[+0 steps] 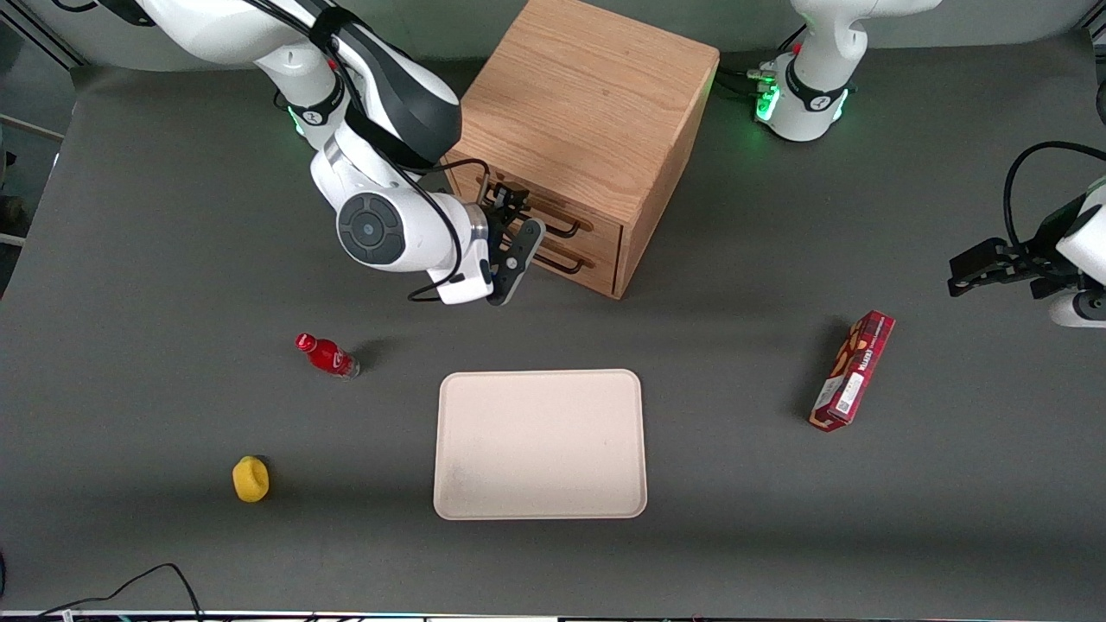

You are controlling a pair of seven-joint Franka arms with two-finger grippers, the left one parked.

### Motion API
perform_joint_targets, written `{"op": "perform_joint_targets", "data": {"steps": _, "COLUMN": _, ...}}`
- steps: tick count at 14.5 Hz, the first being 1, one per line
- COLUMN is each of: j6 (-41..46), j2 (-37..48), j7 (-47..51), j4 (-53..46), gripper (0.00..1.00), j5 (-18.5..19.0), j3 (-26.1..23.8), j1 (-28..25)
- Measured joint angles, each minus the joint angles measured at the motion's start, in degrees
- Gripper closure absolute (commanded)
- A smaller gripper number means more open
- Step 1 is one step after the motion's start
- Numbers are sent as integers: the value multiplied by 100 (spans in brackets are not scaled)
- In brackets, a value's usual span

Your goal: Open upper drawer

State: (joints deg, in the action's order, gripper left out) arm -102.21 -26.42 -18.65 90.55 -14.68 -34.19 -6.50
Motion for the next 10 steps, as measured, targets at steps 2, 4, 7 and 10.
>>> {"op": "perform_joint_targets", "data": {"steps": 2, "j6": -109, "j2": -29, "j7": 0, "j4": 102, "gripper": 0, "j5": 0, "j3": 0, "j1": -5}}
{"op": "perform_joint_targets", "data": {"steps": 4, "j6": -150, "j2": -83, "j7": 0, "j4": 141, "gripper": 0, "j5": 0, "j3": -2, "j1": -44}}
{"op": "perform_joint_targets", "data": {"steps": 7, "j6": -268, "j2": -149, "j7": 0, "j4": 178, "gripper": 0, "j5": 19, "j3": -3, "j1": -106}}
{"op": "perform_joint_targets", "data": {"steps": 10, "j6": -329, "j2": -245, "j7": -2, "j4": 168, "gripper": 0, "j5": 124, "j3": -6, "j1": -106}}
